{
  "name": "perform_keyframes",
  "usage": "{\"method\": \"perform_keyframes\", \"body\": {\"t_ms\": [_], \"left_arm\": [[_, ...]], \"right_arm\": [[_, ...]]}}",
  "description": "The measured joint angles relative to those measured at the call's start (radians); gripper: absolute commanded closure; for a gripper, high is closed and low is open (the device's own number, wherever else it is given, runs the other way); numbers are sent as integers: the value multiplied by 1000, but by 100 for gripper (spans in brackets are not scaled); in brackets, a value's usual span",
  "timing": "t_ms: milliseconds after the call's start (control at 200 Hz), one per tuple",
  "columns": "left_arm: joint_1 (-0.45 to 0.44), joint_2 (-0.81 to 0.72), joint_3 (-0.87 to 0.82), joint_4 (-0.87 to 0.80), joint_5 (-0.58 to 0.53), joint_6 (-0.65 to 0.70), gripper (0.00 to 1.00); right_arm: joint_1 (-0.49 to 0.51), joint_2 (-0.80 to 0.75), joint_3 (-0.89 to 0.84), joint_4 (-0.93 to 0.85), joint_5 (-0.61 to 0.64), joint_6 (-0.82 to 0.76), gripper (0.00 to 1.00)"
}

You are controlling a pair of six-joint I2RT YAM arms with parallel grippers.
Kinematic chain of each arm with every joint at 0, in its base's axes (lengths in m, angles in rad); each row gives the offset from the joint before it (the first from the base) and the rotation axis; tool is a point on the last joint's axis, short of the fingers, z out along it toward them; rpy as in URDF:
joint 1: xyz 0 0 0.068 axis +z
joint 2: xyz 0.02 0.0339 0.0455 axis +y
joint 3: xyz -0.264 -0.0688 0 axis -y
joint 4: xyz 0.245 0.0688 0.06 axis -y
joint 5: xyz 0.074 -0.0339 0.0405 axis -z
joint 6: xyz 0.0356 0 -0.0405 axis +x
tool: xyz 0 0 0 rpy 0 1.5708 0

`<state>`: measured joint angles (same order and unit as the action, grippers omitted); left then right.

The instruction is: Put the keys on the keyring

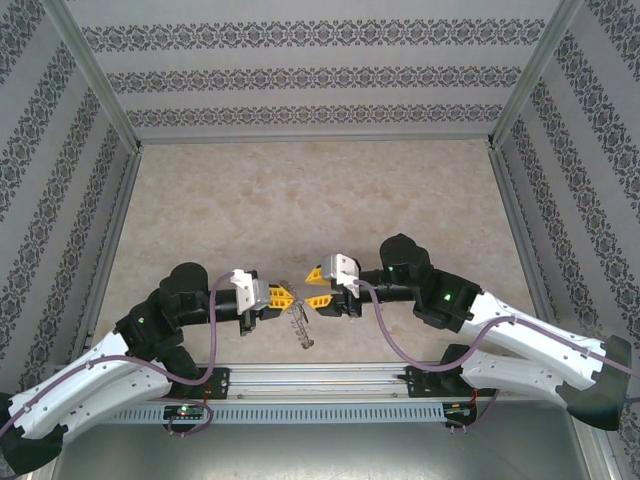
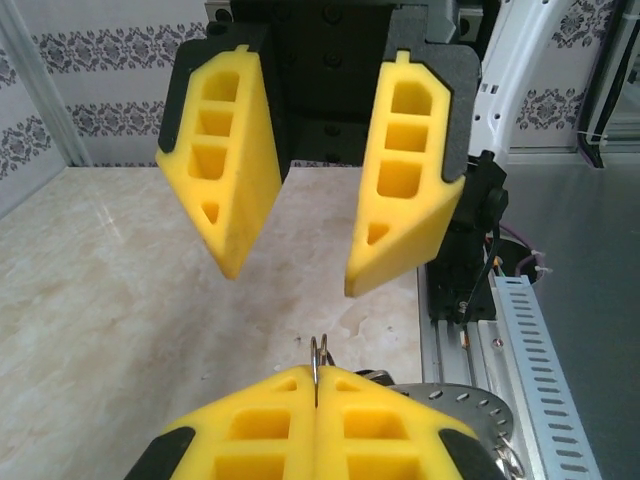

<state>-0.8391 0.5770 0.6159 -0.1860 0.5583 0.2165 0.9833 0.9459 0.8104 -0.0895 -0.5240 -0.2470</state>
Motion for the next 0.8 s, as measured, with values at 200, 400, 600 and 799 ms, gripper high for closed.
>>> {"method": "perform_keyframes", "body": {"t_ms": [200,400,600,799], "left_arm": [[0,1,0,10,11,-7,100],[0,5,0,16,11,-7,100],[0,12,0,21,10,-7,100],[0,36,27,-11,-6,-7,99]], "right_arm": [[4,47,0,21,-51,-19,75],[10,53,0,32,-69,-19,83],[10,71,1,37,-69,-21,98],[10,72,20,4,-51,-20,100]]}}
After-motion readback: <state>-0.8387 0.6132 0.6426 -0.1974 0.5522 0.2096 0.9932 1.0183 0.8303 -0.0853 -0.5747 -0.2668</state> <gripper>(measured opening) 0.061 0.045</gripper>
